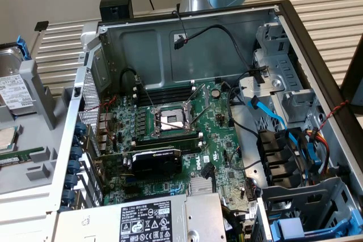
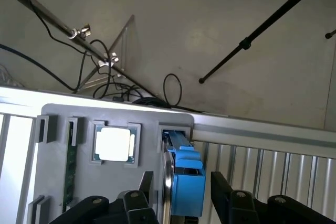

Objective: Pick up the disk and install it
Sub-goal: 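Pick up the disk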

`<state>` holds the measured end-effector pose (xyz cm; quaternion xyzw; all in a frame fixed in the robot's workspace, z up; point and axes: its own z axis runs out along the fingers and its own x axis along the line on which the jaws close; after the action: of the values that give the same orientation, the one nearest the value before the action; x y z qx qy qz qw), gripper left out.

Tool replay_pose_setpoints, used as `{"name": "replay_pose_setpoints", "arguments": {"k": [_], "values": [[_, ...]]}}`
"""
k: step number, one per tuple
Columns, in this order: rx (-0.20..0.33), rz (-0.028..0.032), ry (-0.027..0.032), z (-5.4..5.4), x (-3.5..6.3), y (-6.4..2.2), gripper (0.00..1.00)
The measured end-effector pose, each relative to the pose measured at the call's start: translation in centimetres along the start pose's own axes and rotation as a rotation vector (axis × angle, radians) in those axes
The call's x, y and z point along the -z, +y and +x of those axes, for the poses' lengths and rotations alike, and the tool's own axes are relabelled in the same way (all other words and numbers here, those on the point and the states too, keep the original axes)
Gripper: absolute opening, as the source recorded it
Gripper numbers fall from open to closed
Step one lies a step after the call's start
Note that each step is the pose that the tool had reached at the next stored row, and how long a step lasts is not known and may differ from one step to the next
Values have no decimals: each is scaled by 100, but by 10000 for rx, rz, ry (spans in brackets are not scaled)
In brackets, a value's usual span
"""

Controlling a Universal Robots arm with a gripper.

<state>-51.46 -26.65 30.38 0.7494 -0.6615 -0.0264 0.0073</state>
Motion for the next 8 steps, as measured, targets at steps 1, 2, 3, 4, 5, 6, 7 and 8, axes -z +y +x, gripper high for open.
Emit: {"name": "replay_pose_setpoints", "arguments": {"k": [1,2,3,4,5,6,7,8], "values": [[-1,-1,0,0,0,0,58],[0,-1,0,0,0,0,51],[0,0,0,0,0,0,51],[0,0,0,0,0,0,51],[0,-1,0,0,0,0,51],[0,0,0,0,0,0,51],[0,0,0,0,0,0,51],[2,0,0,0,-1,0,51]]}}
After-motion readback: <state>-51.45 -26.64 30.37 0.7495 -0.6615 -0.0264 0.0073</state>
